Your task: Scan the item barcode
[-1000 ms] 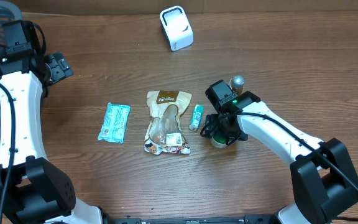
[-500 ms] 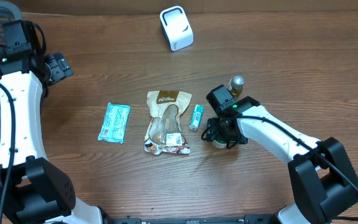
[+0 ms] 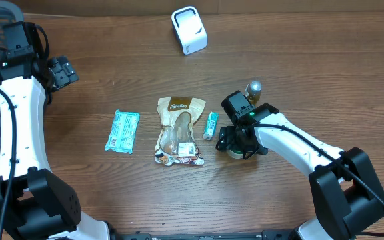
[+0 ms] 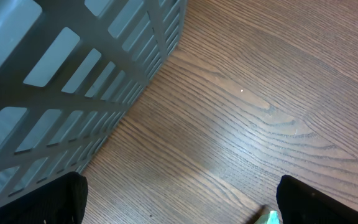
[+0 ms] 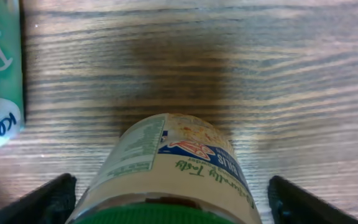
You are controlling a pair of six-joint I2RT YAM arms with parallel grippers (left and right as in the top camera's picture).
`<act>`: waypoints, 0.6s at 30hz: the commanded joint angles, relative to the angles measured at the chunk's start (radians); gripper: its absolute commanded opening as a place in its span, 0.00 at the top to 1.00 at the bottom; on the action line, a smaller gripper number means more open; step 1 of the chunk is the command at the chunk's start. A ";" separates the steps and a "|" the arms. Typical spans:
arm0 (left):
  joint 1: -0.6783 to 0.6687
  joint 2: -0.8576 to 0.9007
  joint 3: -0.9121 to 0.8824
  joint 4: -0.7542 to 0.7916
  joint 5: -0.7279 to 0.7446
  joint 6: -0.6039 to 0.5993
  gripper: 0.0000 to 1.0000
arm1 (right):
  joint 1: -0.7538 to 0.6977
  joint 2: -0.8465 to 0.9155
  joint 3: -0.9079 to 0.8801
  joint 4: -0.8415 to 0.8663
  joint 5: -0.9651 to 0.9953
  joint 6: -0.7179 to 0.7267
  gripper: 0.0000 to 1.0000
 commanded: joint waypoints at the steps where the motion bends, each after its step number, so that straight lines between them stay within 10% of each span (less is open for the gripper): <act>1: 0.010 -0.009 0.018 0.005 -0.013 0.012 0.00 | 0.004 -0.003 -0.005 0.005 -0.003 0.005 0.00; 8: 0.010 -0.009 0.018 0.005 -0.013 0.012 0.00 | 0.004 -0.003 -0.005 0.005 -0.016 0.005 0.00; 18: 0.010 -0.009 0.018 0.005 -0.013 0.012 0.01 | 0.004 -0.003 -0.005 0.005 -0.016 0.005 0.34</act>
